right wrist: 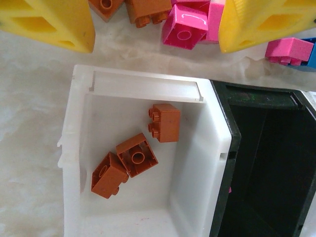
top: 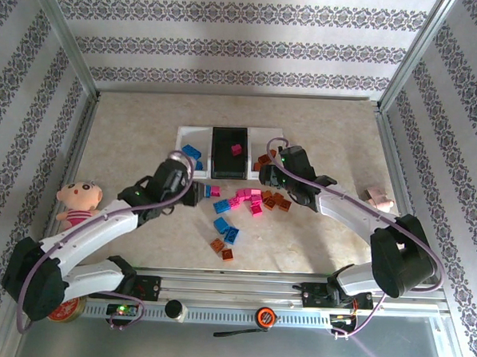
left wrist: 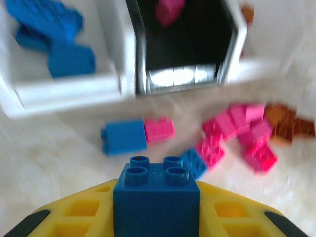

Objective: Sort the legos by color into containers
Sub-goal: Place the lego in the container.

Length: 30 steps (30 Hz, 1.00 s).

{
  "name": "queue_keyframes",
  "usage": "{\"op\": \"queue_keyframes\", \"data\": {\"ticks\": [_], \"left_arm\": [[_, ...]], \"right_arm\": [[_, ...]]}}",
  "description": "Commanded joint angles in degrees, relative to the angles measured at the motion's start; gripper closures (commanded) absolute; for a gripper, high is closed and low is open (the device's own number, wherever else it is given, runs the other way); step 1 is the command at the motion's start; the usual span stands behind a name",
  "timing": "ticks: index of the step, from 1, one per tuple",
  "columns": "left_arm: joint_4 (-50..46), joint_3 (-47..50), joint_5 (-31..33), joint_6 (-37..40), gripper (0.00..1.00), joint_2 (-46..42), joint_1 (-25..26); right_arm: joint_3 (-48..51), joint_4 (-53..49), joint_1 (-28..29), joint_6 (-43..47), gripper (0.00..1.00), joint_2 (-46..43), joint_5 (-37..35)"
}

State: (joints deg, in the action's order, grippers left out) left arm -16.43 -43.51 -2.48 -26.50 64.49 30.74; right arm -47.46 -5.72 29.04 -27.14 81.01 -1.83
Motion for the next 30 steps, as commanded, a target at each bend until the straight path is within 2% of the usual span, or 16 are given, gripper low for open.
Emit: {"op": "queue_keyframes", "data": {"ticks": [1, 5, 11, 18, 22, 26, 30], "left_arm": [[5.0, -4.0, 0.9, 1.7, 0.76, 3.3, -4.3], [10.2, -8.3, -1.1, 0.6, 0.76, 12.0, -9.1], [11.9, -17.5, -1.2, 0.7, 0.76, 27.1, -12.4], [9.5, -27.5, -1.2, 0.4, 0.74, 38.2, -14.7], [7.2, -32.5, -1.0, 0.4, 0.66, 42.4, -15.0], [4.8, -36.9, -2.2, 0.4, 0.5, 44.5, -15.1], [4.8, -37.5, -4.1, -0.1, 0.33, 41.9, -15.0]], "right_arm": [[1.3, 0.9, 0.4, -1.0, 0.32, -1.5, 0.5], [2.4, 0.7, 0.8, -1.1, 0.32, -2.6, 0.6], [5.8, 0.1, 2.9, -0.4, 0.32, -6.1, 1.3], [12.2, 0.5, 10.8, 2.6, 0.32, -12.3, 5.4], [14.4, 0.1, 16.7, 3.6, 0.32, -13.9, 7.2], [15.2, -0.3, 21.7, 3.5, 0.31, -13.0, 7.6], [15.6, 0.1, 24.5, 2.7, 0.3, -12.1, 7.2]]}}
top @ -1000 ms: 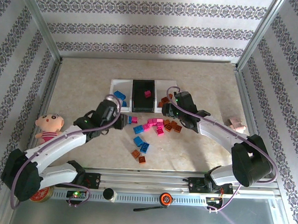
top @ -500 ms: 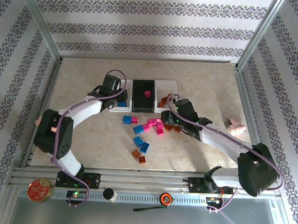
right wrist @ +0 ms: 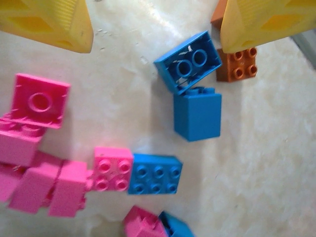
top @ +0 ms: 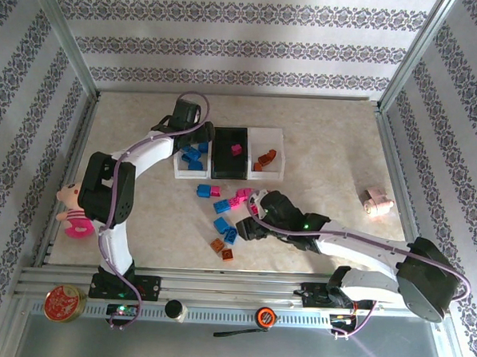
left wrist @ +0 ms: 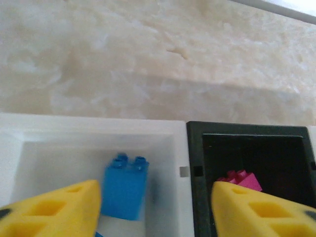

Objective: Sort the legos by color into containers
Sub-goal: Place the lego in the container, then pick up the lego from the bottom-center of the table.

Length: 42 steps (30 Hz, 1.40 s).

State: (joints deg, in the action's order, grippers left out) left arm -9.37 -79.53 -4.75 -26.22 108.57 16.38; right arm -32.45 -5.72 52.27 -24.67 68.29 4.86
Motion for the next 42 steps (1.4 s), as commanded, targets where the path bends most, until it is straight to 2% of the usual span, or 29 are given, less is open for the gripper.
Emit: {"op": "queue_keyframes", "data": {"ticks": [1, 4, 9, 12, 13, 18, 22, 31, 37, 42], "left_arm": [[-1.9, -0.9, -2.5, -0.6, 0.3, -3.6, -0.6], [-0.3, 2.0, -4.5, -1.5, 0.21, -9.2, -0.1], [4.6, 12.4, -6.6, -3.7, 0.17, -21.2, 1.7], [7.5, 20.5, -7.3, -6.1, 0.07, -29.0, 2.2], [8.2, 23.5, -7.2, -6.8, 0.0, -31.7, 2.5], [9.8, 35.1, -6.4, -9.6, 0.0, -43.1, 2.9], [8.4, 40.3, -6.1, -11.1, 0.0, -50.2, 3.0], [4.3, 44.9, -5.0, -11.3, 0.0, -57.7, 3.0], [4.0, 45.7, -4.9, -11.1, 0.0, -57.9, 3.0], [3.8, 45.9, -4.6, -10.9, 0.0, -57.3, 3.0]], "right_arm": [[0.5, 0.1, 1.8, 0.4, 0.3, 0.8, 0.7], [-0.1, -0.3, 3.7, 1.1, 0.3, 1.3, 1.6], [-1.4, -3.3, 7.8, 1.6, 0.3, 3.7, 2.2], [-2.8, -5.4, 11.7, 1.3, 0.29, 6.4, 1.2], [-3.4, -6.2, 13.3, 1.1, 0.28, 7.4, 0.2], [-5.8, -6.9, 18.2, -0.7, 0.27, 12.0, -4.4], [-7.5, -6.5, 20.0, -1.7, 0.27, 14.1, -6.8], [-12.6, -12.3, 22.3, -2.2, 0.29, 20.1, -13.1], [-13.7, -12.8, 23.1, -1.8, 0.37, 21.8, -14.6], [-13.9, -11.5, 23.1, -0.7, 0.38, 22.8, -14.4]]}}
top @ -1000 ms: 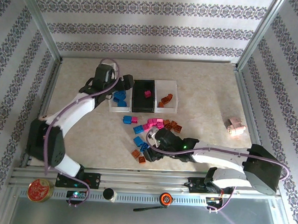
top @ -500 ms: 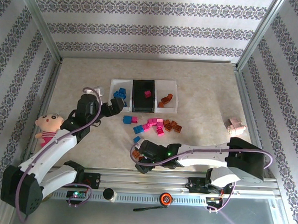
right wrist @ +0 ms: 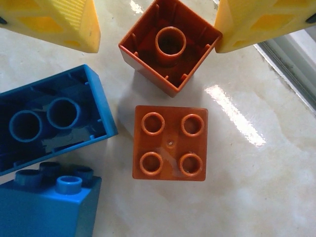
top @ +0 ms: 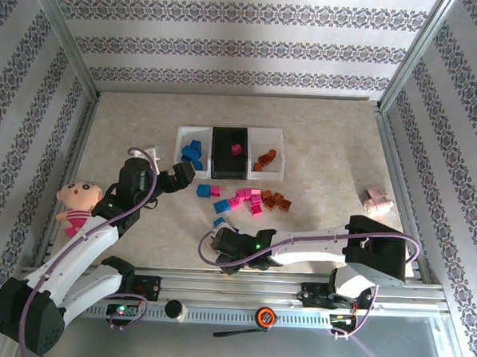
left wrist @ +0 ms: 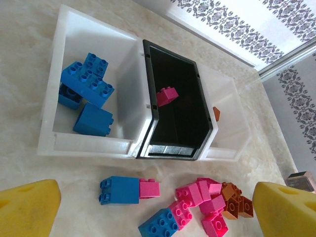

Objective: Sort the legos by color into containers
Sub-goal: Pick up the lego from the bottom-center of the table.

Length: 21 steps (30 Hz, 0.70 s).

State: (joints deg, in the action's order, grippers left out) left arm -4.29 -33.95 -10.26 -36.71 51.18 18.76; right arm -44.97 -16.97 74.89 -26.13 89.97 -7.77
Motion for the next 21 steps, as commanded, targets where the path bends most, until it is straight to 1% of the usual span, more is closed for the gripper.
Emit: {"op": "queue_keyframes", "data": {"ticks": [1, 5, 10, 17, 21], "left_arm": [[-1.5, 0.3, 1.1, -0.3, 0.0, 0.0, 0.6], [-2.1, 0.4, 2.0, 0.4, 0.0, -0.1, 0.7], [-2.1, 1.0, 1.6, 0.2, 0.0, 0.1, 0.6], [-3.0, 0.9, 2.2, 1.4, 0.0, -0.2, 0.6], [-2.8, 1.4, 1.8, 1.6, 0.0, -0.4, 0.6]], "right_arm": [[-1.7, 0.0, 0.4, 1.1, 0.39, 1.7, -1.9], [-3.0, 0.3, 0.0, 1.8, 0.44, 3.9, -2.2], [-1.9, 1.2, -0.7, 1.9, 0.58, 2.9, -2.0], [4.2, 3.6, -2.1, 0.5, 0.69, -3.3, 1.2], [8.1, 3.0, -3.7, -0.5, 0.75, -10.1, 1.9]]}}
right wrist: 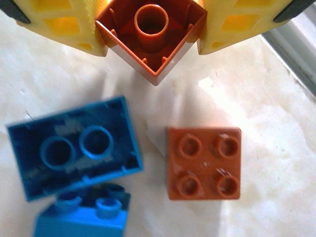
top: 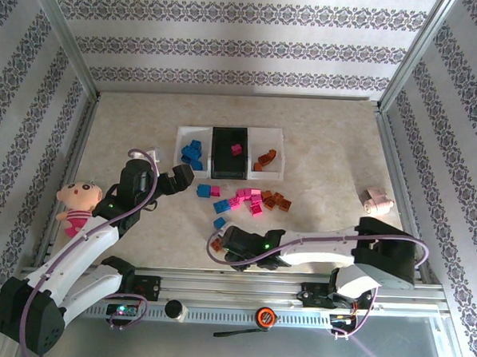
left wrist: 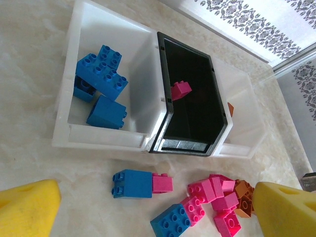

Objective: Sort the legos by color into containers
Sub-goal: Pick up the lego from the bottom-center of the table, then place the lego in the container.

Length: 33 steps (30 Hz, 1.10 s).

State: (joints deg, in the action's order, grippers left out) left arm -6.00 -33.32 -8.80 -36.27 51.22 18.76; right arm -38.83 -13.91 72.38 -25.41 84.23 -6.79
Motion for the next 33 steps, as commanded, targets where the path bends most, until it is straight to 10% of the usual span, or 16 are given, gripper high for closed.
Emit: {"op": "queue_keyframes", "data": {"ticks": [1, 10, 23, 33], "left_arm": [[-0.9, 1.0, 0.1, 1.2, 0.0, -0.4, 0.6], [0.1, 1.8, -4.4, 0.9, 0.0, 2.4, 0.6], [1.7, 3.0, -7.1, 0.0, 0.0, 6.2, 5.8], [-0.7, 4.5, -5.6, 0.1, 0.0, 5.9, 9.7]], "right_arm": [[2.9, -0.4, -2.0, -1.3, 0.76, -6.5, 1.0], [-3.5, -1.9, -20.0, 6.9, 0.78, -17.1, 5.8], [-39.6, -3.6, -34.0, 8.4, 0.79, 19.0, 10.5], [-47.0, -6.1, -36.5, 6.7, 0.78, 25.3, 9.8]]}}
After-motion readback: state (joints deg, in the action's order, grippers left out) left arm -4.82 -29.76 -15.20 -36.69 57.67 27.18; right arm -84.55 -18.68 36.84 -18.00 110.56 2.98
